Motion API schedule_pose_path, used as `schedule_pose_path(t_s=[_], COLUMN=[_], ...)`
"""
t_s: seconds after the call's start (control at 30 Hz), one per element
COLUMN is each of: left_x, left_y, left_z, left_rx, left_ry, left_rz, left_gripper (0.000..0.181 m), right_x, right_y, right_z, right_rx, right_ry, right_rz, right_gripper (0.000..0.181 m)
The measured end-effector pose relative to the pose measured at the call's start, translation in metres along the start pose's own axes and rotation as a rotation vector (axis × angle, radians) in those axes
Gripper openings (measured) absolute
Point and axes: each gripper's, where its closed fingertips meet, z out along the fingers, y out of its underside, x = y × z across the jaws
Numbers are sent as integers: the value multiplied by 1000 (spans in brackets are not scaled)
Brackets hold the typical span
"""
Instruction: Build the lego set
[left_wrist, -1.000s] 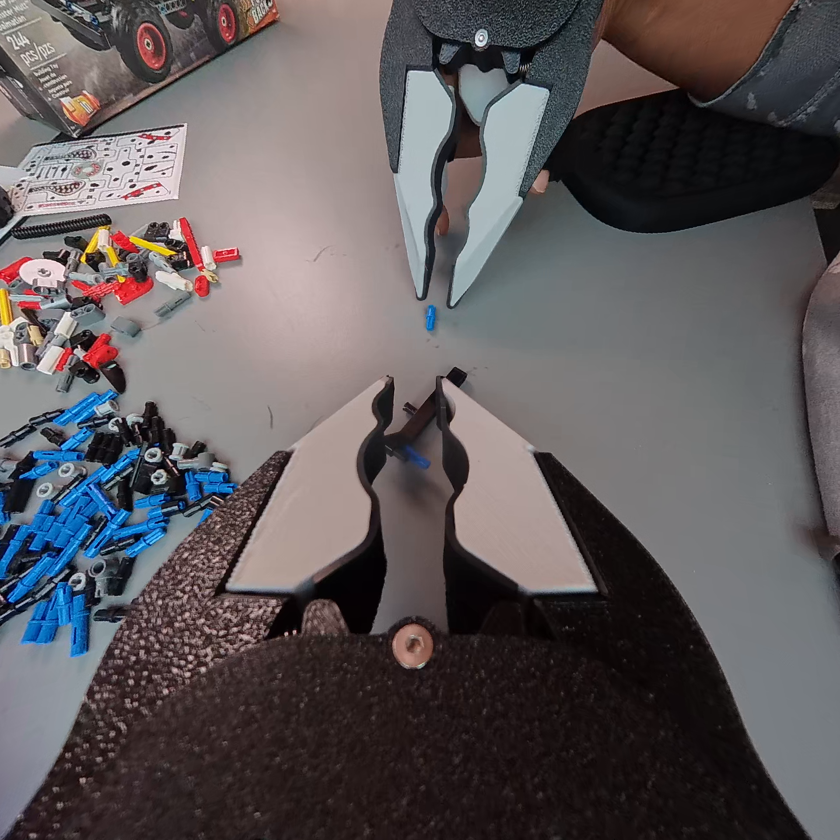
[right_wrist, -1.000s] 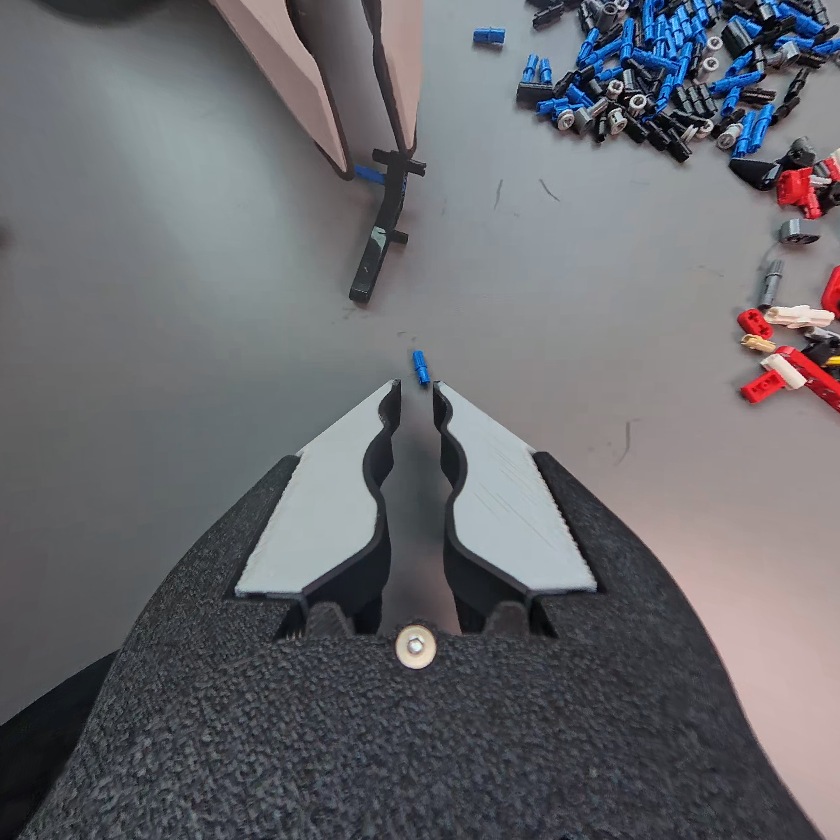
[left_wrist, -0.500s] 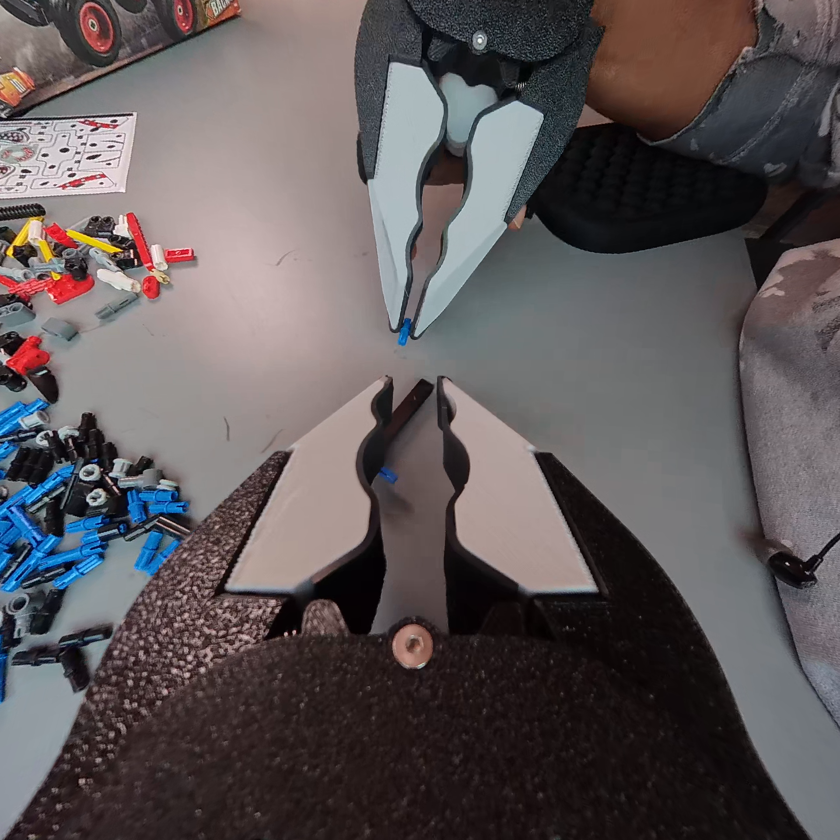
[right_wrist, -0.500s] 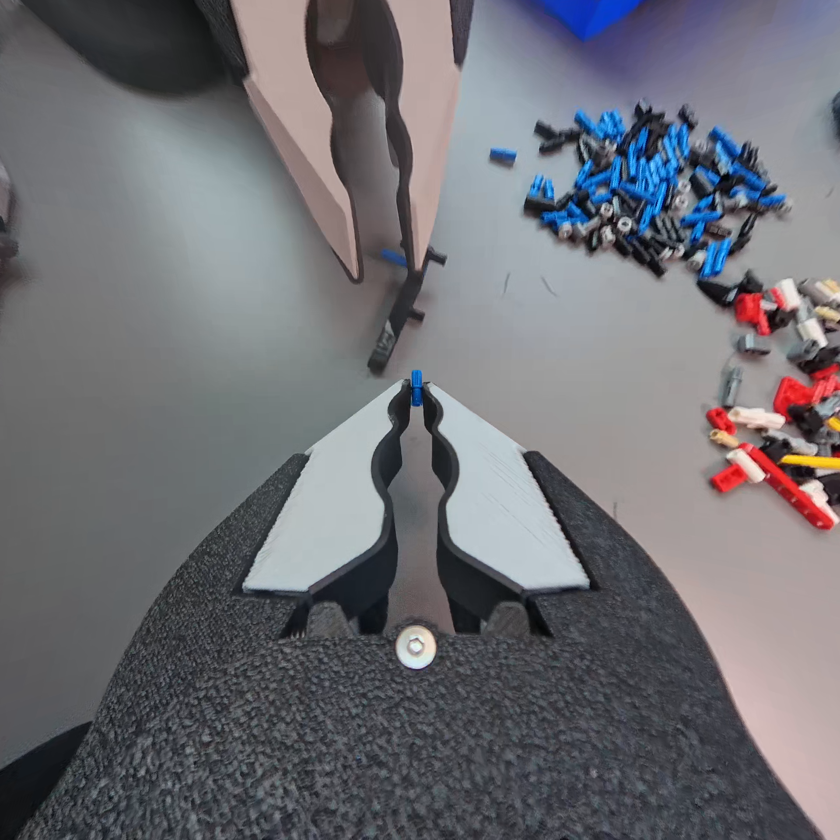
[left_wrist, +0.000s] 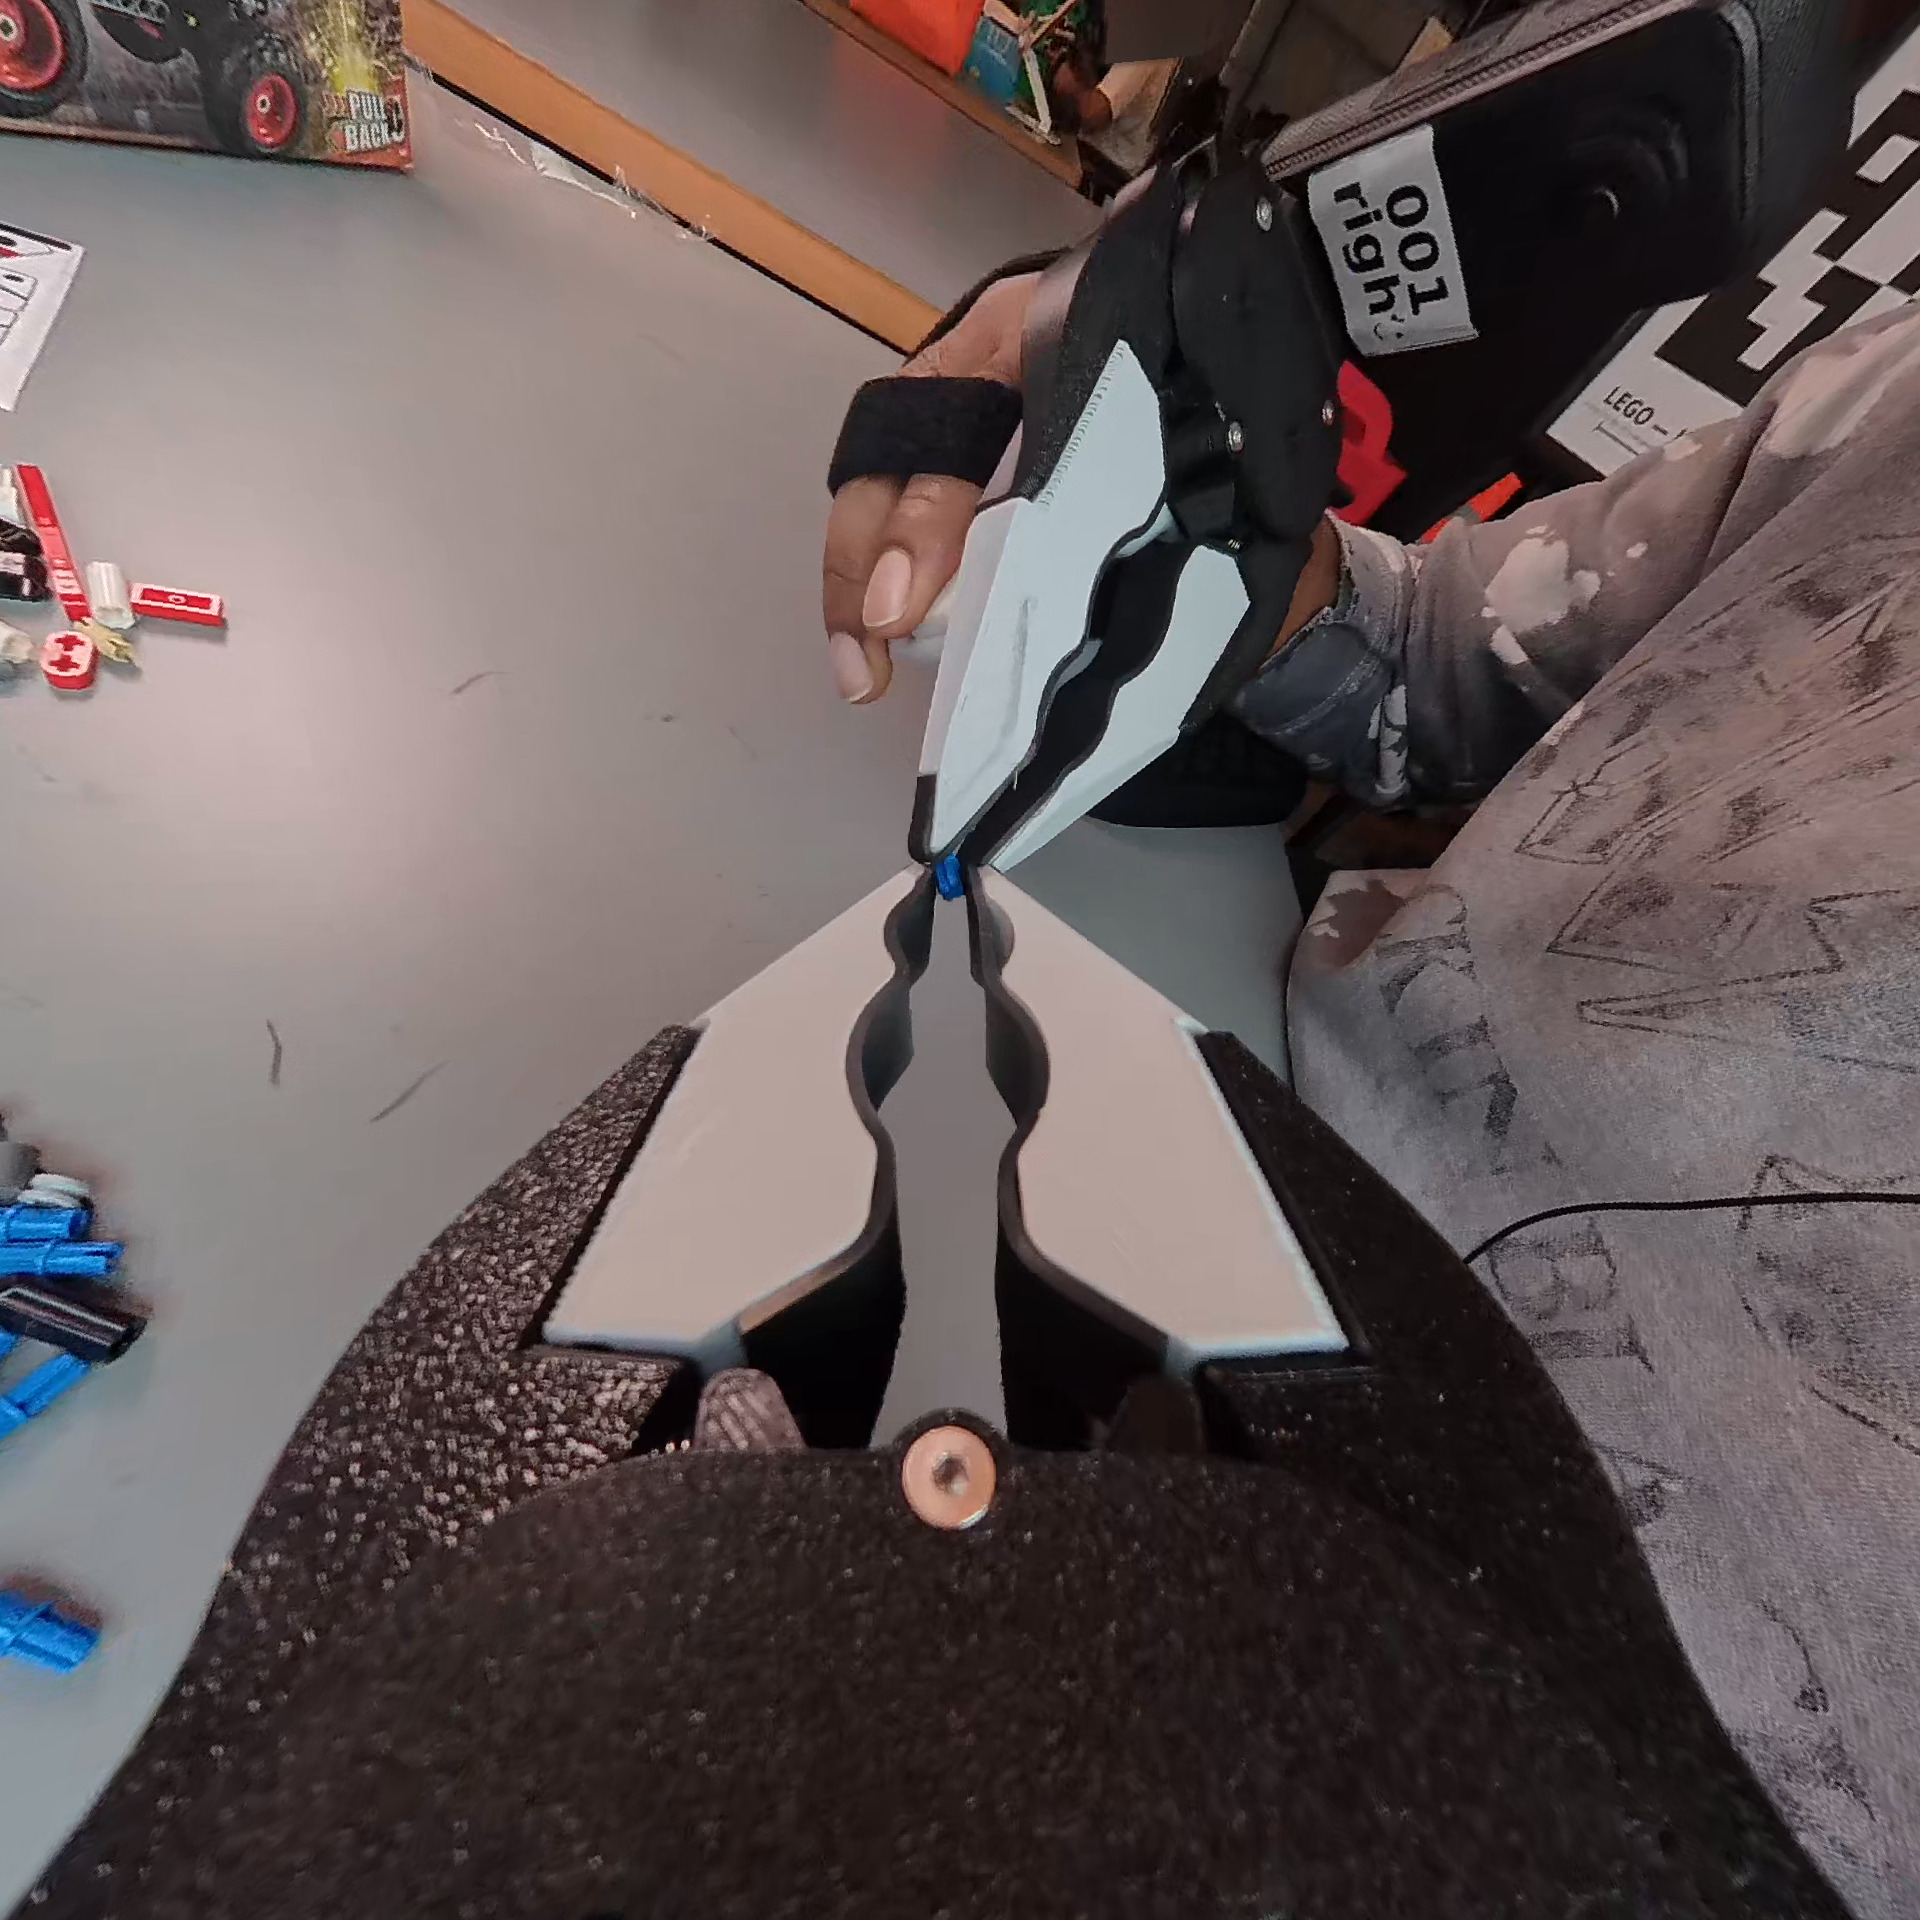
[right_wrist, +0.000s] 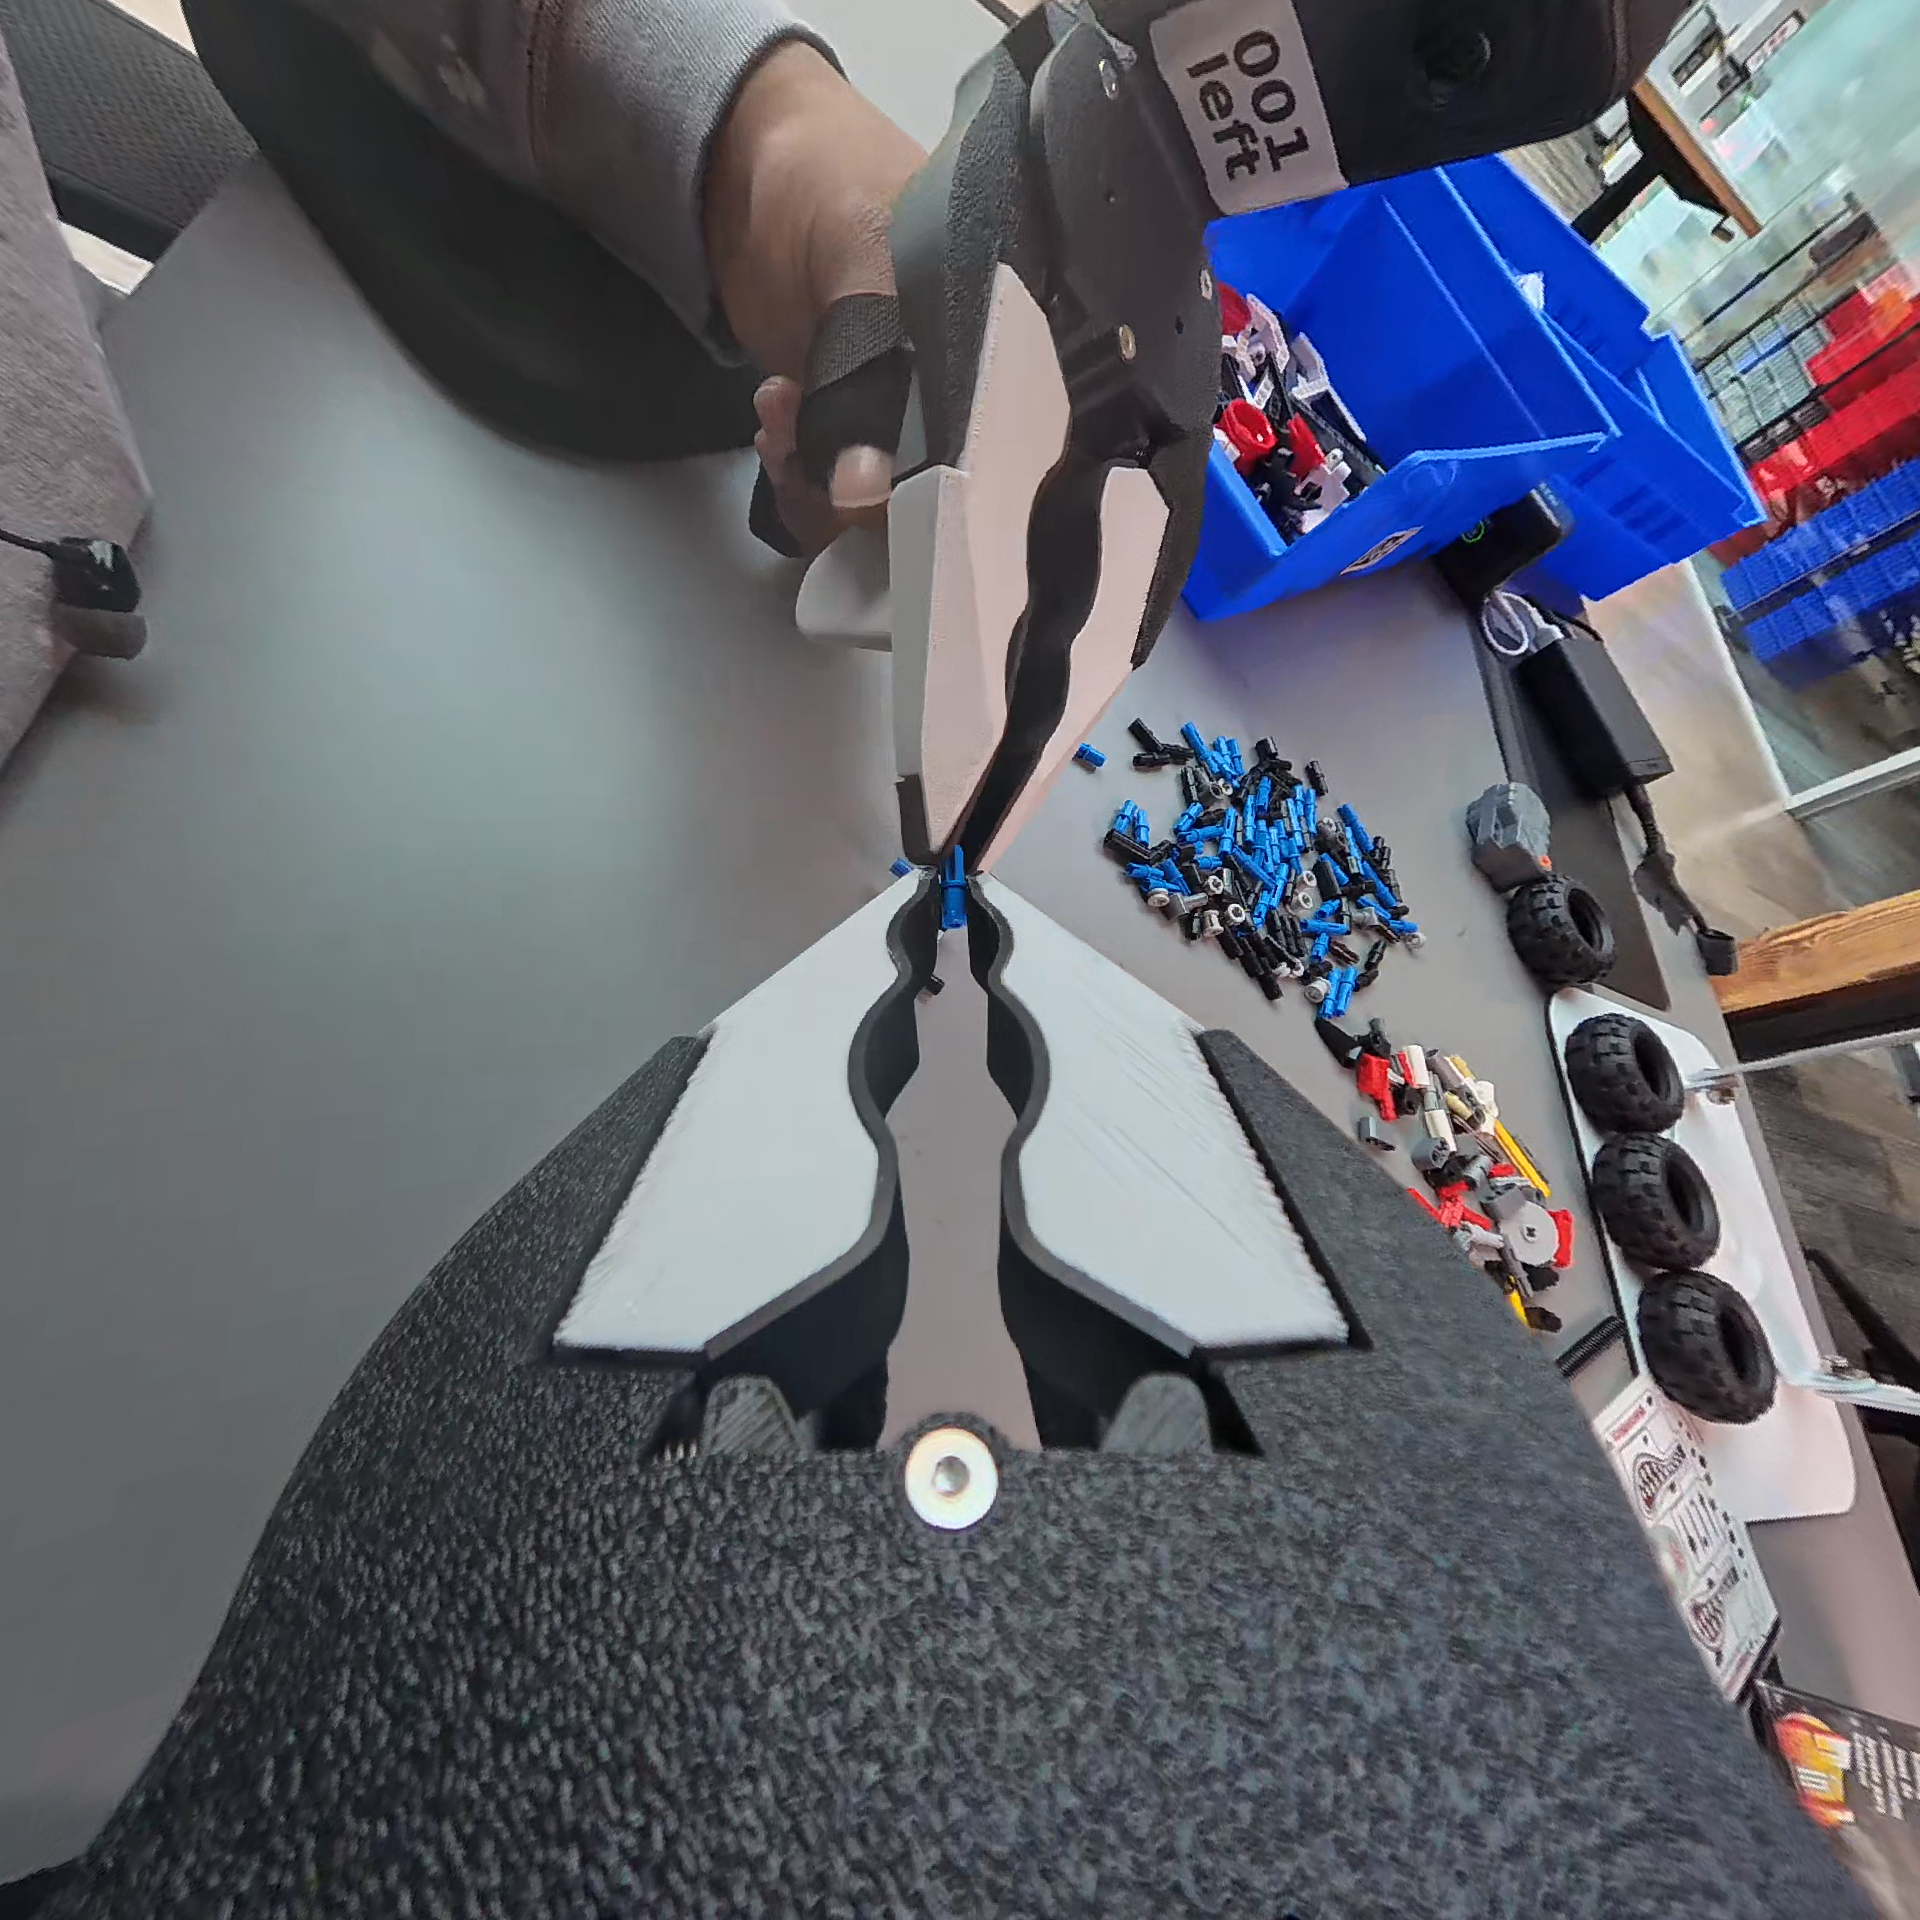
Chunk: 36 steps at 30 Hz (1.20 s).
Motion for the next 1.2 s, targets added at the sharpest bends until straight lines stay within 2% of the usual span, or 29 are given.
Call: schedule_pose_path(t_s=[0.2,0.47,0.73,0.83,0.9,1.03,1.1,1.2], left_x=[7,39,44,30,12,-34,-44,-54], left_y=[-8,-31,-28,-23,-17,24,41,53], left_z=[-4,-18,-20,-17,-17,-13,-6,4], left_rx=[50,191,173,146,102,-163,-271,-370], left_ry=[83,364,448,326,171,-184,-250,-294], left_rz=[-90,-206,-291,-240,-144,98,175,255], left_gripper=[4,2,2,5,19,33,35,38], right_x=[1,1,-4,-1,9,21,18,9], right_y=[-9,-48,-54,-42,-27,26,42,47], right_z=[-5,-26,-26,-21,-22,-21,-16,-8], right_rx=[36,339,355,291,249,91,30,-1], right_ry=[29,-26,-29,-32,-18,-23,-38,-77], right_rz=[-46,104,75,106,161,295,315,311], right_gripper=[5,5,5,4,4,4,5,5])
